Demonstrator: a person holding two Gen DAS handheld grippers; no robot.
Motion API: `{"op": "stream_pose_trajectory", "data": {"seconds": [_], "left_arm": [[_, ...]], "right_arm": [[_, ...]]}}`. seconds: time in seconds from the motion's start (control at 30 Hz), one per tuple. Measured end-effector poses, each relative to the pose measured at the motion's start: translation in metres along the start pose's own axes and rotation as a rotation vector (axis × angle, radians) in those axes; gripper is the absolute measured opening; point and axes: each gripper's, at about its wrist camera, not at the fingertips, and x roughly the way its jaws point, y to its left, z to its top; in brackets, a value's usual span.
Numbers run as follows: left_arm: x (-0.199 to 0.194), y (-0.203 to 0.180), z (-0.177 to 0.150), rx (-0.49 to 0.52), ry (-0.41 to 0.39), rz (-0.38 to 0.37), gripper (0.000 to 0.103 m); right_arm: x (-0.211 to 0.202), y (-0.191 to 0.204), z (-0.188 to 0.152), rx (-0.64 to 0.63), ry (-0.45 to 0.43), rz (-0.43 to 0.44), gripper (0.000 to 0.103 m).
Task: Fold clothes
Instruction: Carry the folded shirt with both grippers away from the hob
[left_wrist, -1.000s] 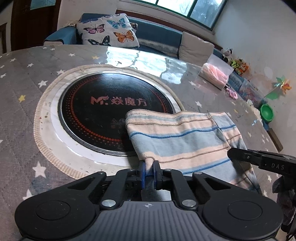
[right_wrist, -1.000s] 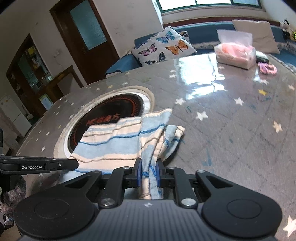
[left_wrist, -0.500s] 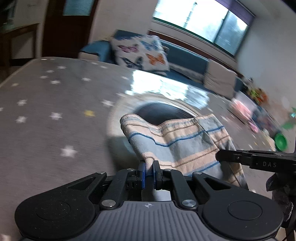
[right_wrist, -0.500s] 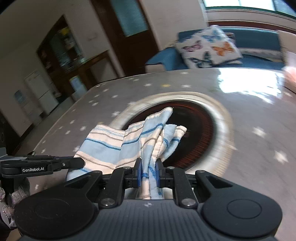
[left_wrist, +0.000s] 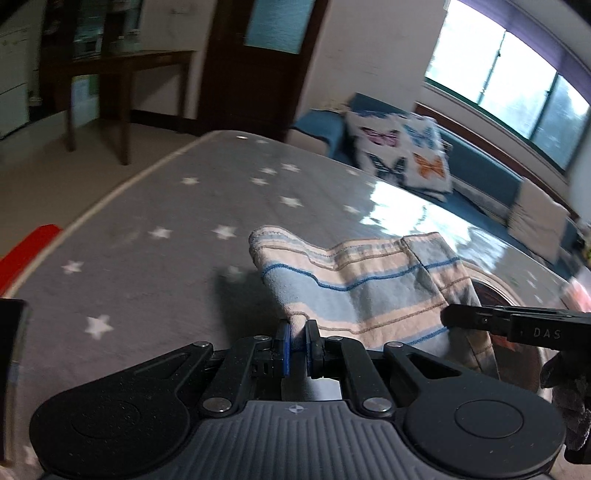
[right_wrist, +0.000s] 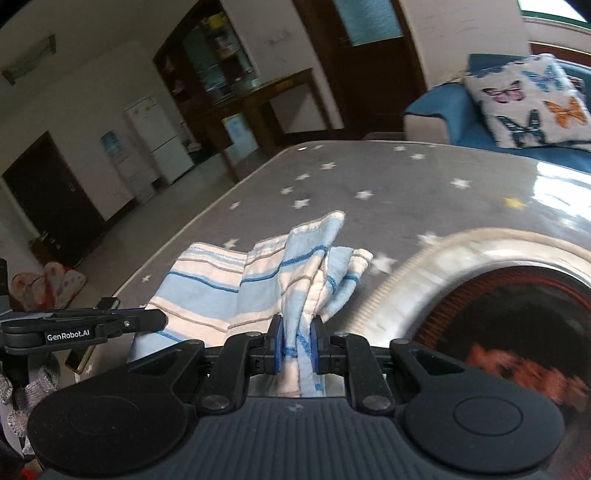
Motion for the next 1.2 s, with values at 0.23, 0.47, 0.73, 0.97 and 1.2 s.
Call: {"op": "stream_pose_trajectory", "data": {"seconds": [0.23, 0.47, 0.73, 0.97, 1.2], "left_arm": [[0.015, 0.024, 0.002, -0.024, 0.034, 0.072, 0.012], [0.011, 0.031, 0.008, -0.018, 0.009, 0.117, 0.014], [0.031, 0.018, 0.024, 0.020, -0.002, 0.083, 0.014], [0.046, 0.001, 0.033, 0.057, 0.016, 0.034, 0.014], [0.073, -0.028, 0.047, 0.095, 0.031, -0.054, 0.014]], "right_arm": [[0.045, 0.008, 0.012, -0.008, 0.029, 0.032, 0.017], [0.038, 0.009, 0.016, -0.075, -0.005, -0.057, 0.019], [0.055, 0.024, 0.027, -0.122, 0.005, -0.010, 0.019], [0.080, 0.004, 0.017, -0.059, 0.066, -0.021, 0.018], [0.062, 0.013, 0.018, -0.100, 0.065, 0.002, 0.018]]}}
